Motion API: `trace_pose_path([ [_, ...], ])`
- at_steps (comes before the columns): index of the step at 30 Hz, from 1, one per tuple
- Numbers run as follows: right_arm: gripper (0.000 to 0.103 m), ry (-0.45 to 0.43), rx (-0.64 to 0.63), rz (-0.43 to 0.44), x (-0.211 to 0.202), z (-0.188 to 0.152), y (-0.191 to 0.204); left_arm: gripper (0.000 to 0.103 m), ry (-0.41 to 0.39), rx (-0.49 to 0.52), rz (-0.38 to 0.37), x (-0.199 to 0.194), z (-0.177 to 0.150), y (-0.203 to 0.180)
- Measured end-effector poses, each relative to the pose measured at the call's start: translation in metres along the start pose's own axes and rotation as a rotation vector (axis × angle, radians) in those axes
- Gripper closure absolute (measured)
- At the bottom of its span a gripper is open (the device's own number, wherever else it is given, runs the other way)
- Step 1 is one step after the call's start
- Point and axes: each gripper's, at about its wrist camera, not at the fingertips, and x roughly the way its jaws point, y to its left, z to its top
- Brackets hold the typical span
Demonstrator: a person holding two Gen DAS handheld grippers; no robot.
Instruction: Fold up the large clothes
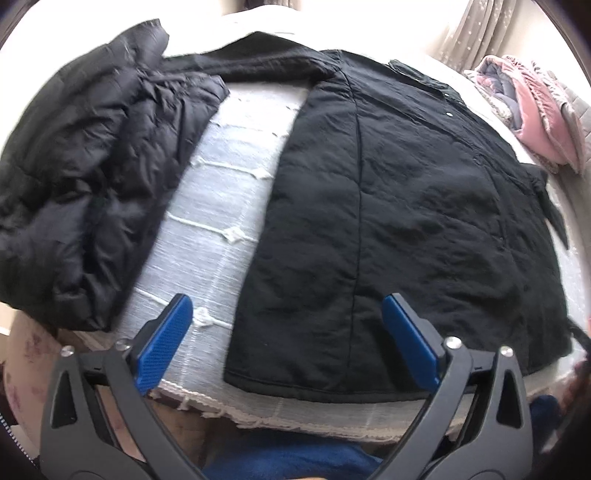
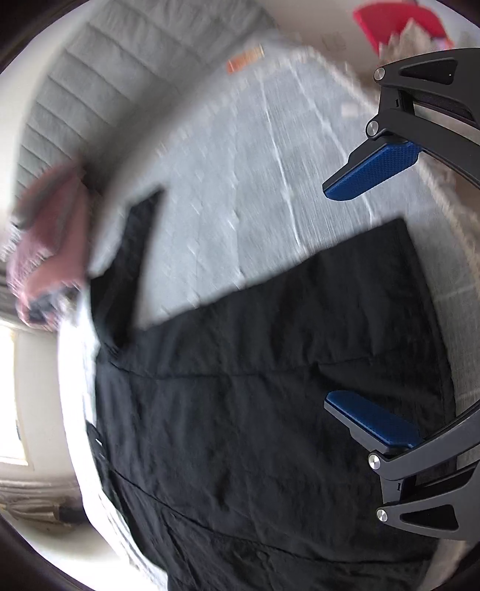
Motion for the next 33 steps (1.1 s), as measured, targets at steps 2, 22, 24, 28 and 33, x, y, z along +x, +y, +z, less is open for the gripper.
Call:
trace_pose_path([
  [2,0.003,0.054,0.041,0.085,0.012,0.002,-0.012,0.012,0.005,0.02,0.025,0.002,0.0,0.002],
  [22,0.085,-0.003,-0.042,0.164,-0.021,-0.02,-0.026,0.09,-0.013,0.058,0.087,0.002,0.0,-0.005],
  [24,0.071,-0.072,-0.071,-0.002,-0.027,-0.019,-0.02,0.085,-0.056,0.046,0.169,-0.008,-0.001,-0.006],
  [28,0.028,-0.28,-0.045,-0.112,-0.071,0.0,0.002,0.051,-0.203,0.05,0.22,-0.046,0.012,-0.018],
  [33,0.023,-0.412,-0.136,-0.09,-0.1,0.048,0.091,0.047,-0.265,0.091,0.11,-0.047,0.052,-0.079],
])
